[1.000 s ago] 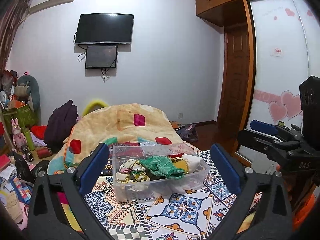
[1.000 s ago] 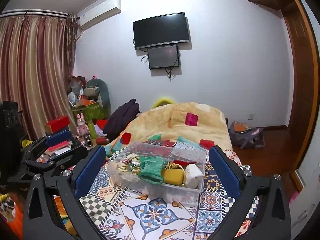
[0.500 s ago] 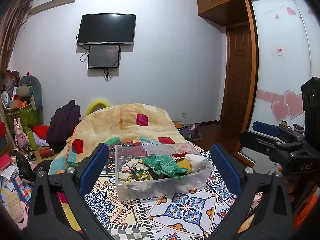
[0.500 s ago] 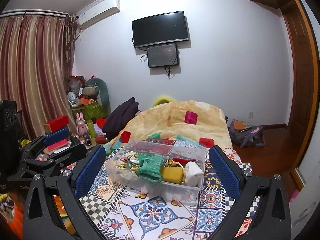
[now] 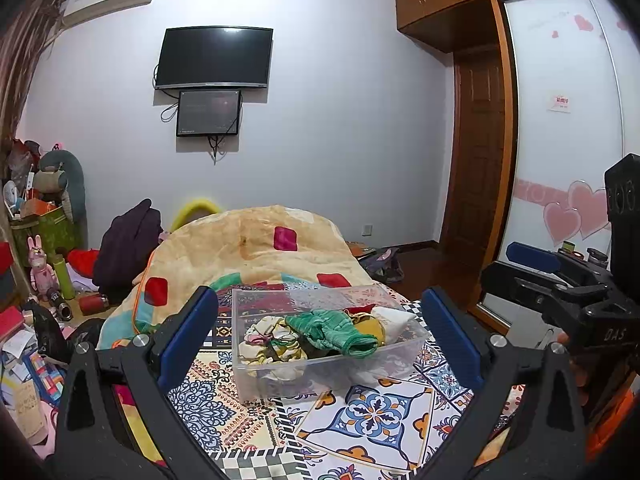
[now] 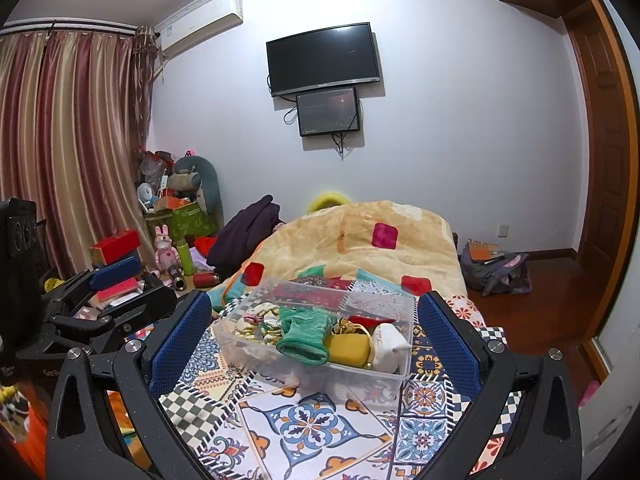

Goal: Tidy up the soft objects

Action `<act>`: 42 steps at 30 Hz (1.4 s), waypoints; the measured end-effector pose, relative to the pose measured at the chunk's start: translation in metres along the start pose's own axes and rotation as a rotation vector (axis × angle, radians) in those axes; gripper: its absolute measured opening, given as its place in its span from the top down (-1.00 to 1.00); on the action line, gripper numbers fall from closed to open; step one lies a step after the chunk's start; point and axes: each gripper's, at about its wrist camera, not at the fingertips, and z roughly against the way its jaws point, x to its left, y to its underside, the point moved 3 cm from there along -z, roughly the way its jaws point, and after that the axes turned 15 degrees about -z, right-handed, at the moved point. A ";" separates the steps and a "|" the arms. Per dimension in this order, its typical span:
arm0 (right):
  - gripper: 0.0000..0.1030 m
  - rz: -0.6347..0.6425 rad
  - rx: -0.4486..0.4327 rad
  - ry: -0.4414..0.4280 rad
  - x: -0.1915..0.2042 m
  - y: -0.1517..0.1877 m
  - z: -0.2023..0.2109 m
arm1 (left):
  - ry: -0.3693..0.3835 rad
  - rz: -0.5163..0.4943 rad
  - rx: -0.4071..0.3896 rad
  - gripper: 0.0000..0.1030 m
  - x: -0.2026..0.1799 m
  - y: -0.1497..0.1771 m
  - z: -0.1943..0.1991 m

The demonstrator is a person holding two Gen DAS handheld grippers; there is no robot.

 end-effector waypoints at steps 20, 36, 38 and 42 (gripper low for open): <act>-1.00 -0.005 -0.003 -0.008 0.002 -0.002 0.002 | 0.000 0.006 0.000 -1.00 -0.001 0.000 0.001; -1.00 -0.006 -0.002 -0.006 0.001 -0.003 0.002 | 0.012 0.007 0.000 -1.00 -0.003 0.000 0.000; -1.00 -0.007 -0.002 -0.007 0.001 -0.003 0.002 | 0.015 0.010 -0.001 -1.00 -0.004 -0.001 0.001; -1.00 -0.006 -0.001 -0.006 0.001 -0.002 0.002 | 0.021 0.011 -0.003 -1.00 -0.004 -0.001 0.003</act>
